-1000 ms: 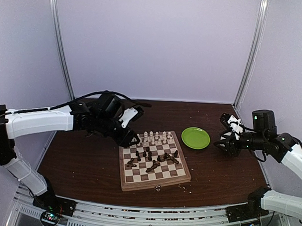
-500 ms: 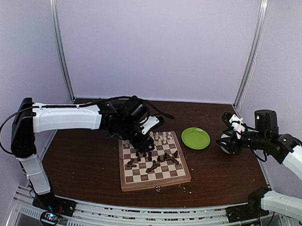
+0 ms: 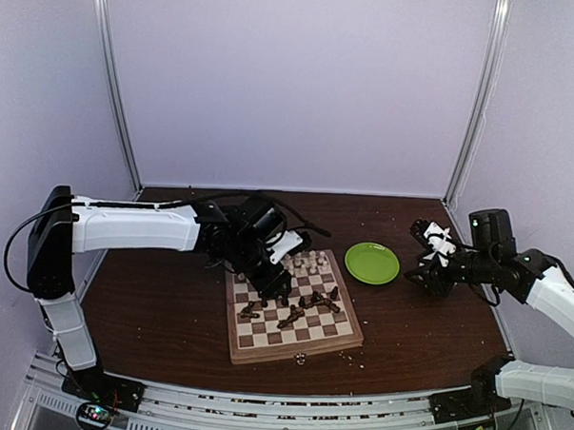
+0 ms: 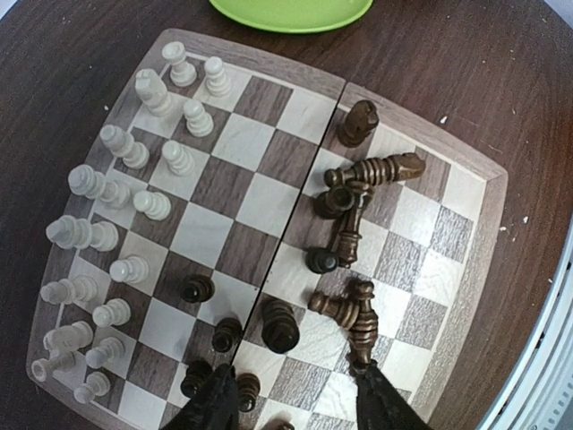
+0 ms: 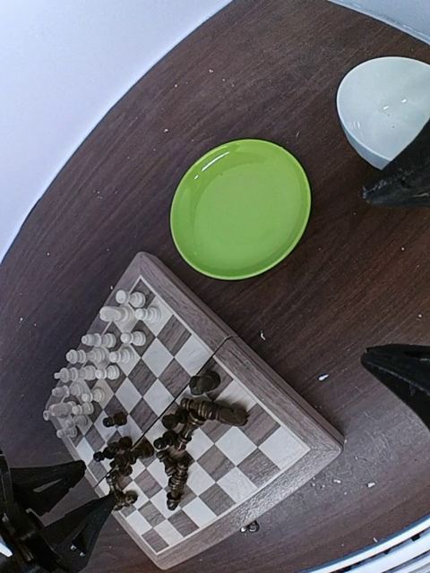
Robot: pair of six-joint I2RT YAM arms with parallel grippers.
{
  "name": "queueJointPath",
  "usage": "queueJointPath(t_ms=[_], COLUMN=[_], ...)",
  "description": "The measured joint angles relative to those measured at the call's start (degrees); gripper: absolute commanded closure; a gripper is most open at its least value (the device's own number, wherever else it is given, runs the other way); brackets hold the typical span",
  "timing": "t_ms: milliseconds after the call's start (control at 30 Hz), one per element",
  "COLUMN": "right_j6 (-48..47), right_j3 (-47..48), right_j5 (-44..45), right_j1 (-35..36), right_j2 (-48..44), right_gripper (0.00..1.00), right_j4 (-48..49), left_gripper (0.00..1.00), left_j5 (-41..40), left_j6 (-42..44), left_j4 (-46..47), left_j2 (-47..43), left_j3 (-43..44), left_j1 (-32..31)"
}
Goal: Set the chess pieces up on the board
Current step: Pick up the king from the chessboard.
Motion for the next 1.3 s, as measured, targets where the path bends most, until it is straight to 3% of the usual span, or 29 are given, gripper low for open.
queueJointPath(t_ms=[500,933,1067,1167,1300], right_j6=[-1.16,-2.19,-2.21,-2.21,-2.29], right_j3=[0.98,0.98,0.98,0.98,0.98], right_j5=[2.38,4.85,4.96,5.01,5.03], right_j1=[2.38,2.38,2.38,2.38,2.38], right_j2=[1.68,1.68,1.66,1.62,1.49], right_gripper=[0.50,0.50,0.50,0.50,0.50], right_j4=[-0.72,-0.72,-0.72,-0.72,-0.72], left_gripper=[0.63,0.82,0.81,0.73,0.71], left_j5=[-1.55,2.21,2.84,2.97,2.80], left_j6=[0.76,2.43,2.80,2.89,3.08], left_j4=[-1.92,-1.64,-1.68,-1.81,-2.10], left_j2=[5.68,7.74,8.31,8.79,8.94], left_j3=[2.67,5.01,5.81,6.45,6.49], left_j1=[0.63,1.36,1.36,1.36,1.36])
